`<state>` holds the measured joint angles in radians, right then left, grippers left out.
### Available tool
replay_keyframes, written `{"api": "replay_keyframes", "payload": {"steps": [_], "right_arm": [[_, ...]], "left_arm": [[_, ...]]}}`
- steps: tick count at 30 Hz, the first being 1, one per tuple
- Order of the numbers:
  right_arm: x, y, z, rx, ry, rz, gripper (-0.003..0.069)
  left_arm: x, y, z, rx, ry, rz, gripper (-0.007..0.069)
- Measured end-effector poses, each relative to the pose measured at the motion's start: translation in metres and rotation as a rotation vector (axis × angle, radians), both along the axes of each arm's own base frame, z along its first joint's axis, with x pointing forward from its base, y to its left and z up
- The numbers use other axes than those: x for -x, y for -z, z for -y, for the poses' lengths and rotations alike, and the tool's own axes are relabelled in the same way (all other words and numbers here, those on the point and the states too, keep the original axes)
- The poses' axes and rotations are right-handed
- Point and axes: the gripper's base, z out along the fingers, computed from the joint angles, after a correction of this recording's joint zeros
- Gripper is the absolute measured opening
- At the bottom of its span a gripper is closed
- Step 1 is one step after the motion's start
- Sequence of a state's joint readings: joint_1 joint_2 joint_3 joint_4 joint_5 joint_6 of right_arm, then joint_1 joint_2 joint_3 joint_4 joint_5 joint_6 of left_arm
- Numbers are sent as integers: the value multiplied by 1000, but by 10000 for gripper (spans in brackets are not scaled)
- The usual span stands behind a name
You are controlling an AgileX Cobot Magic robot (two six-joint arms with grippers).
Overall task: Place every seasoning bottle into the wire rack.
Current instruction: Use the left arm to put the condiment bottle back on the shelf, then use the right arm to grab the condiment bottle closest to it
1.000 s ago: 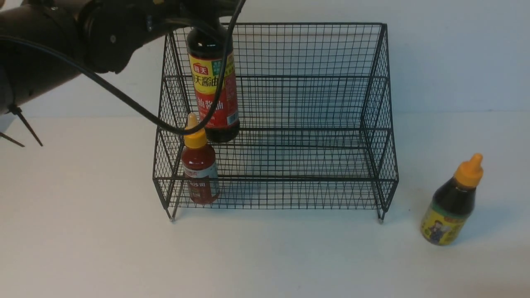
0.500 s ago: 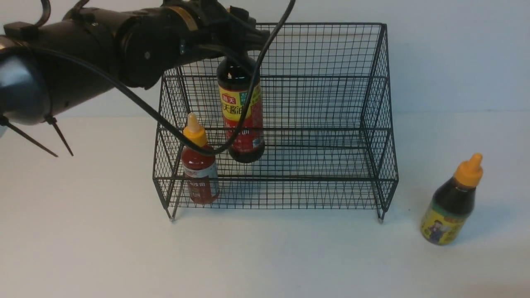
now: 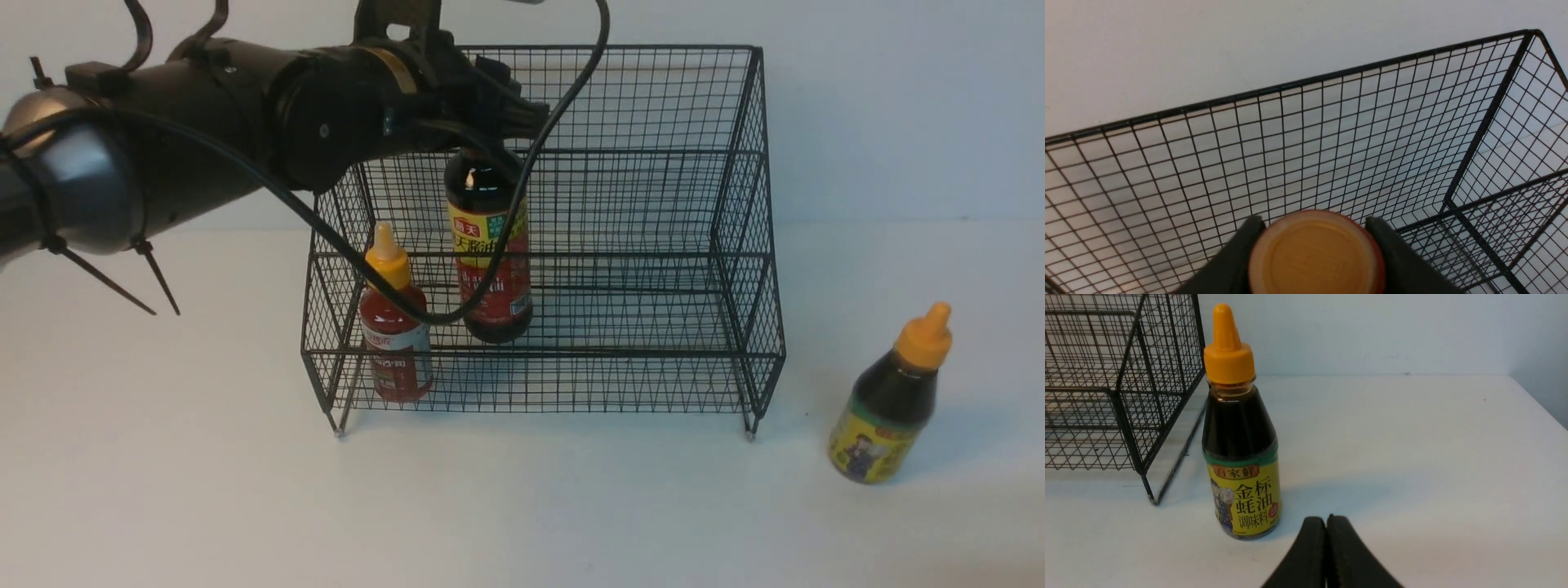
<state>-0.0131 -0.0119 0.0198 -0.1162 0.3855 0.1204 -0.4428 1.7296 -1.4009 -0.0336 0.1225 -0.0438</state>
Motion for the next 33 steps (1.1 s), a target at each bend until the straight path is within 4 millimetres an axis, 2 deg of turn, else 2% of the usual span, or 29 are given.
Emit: {"api": "replay_keyframes", "payload": {"steps": [4,7,10,12,14,15,18,19,22,23,24,25,27,29,30,32,33], "right_arm": [[0,0,0,0,0,0,-10],[0,0,0,0,0,0,-10],[0,0,0,0,0,0,-10],[0,0,0,0,0,0,-10],[0,0,0,0,0,0,-10],[0,0,0,0,0,0,-10],[0,0,0,0,0,0,-10],[0,0,0,0,0,0,-10],[0,0,0,0,0,0,-10],[0,0,0,0,0,0,-10],[0,0,0,0,0,0,-10],[0,0,0,0,0,0,-10],[0,0,0,0,0,0,-10],[0,0,0,0,0,0,-10],[0,0,0,0,0,0,-10],[0,0,0,1,0,0,-10],[0,0,0,1,0,0,-10]], "left_arm": [[0,0,0,0,0,0,276],[0,-1,0,3,0,8,307],[6,-19,-3,18,1,40,398],[12,-27,-6,17,2,37,421],[20,-38,-9,10,4,40,433],[30,-51,-14,3,8,56,437],[47,-73,-23,2,10,90,435],[49,-75,-23,3,10,93,432],[84,-112,-41,9,9,139,341],[87,-114,-42,7,9,141,341],[111,-132,-55,-16,6,163,238],[114,-134,-56,-18,5,164,226],[139,-149,-70,-45,-5,177,99],[154,-156,-78,-51,-13,175,43],[176,-165,-89,-52,-23,173,11],[204,-175,-103,-46,-30,176,-5],[209,-176,-105,-45,-31,175,-5]]}}
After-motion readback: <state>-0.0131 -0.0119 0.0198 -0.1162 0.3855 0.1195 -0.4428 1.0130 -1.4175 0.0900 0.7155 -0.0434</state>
